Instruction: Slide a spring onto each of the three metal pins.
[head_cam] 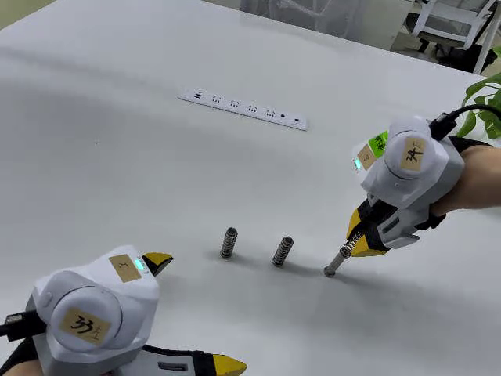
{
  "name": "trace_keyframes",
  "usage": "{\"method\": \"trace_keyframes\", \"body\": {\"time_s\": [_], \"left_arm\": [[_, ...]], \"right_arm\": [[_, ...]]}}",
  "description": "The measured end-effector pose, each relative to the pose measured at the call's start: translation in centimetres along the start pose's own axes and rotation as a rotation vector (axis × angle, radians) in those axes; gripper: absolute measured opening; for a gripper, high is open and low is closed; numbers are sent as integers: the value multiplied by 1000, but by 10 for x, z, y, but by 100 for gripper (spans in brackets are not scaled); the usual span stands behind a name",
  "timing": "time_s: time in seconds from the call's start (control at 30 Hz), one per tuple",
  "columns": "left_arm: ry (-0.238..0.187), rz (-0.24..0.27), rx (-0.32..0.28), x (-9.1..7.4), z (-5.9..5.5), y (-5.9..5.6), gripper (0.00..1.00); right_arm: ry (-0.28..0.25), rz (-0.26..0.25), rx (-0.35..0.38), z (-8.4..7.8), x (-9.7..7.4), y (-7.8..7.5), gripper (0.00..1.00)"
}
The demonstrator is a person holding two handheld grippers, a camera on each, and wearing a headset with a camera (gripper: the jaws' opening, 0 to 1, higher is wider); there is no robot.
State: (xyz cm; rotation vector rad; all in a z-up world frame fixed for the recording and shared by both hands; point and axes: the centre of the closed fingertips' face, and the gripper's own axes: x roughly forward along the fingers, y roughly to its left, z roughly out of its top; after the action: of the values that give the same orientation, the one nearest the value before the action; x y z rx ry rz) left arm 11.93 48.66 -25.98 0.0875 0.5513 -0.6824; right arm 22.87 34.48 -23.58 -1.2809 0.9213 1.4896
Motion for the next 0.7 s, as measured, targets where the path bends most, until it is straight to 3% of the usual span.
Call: {"method": "trace_keyframes", "body": {"time_s": [0.7], "left_arm": [[-7,-1,-14,0,0,2,98]], "right_arm": [[43,10,-29,4,19,-2,13]]}}
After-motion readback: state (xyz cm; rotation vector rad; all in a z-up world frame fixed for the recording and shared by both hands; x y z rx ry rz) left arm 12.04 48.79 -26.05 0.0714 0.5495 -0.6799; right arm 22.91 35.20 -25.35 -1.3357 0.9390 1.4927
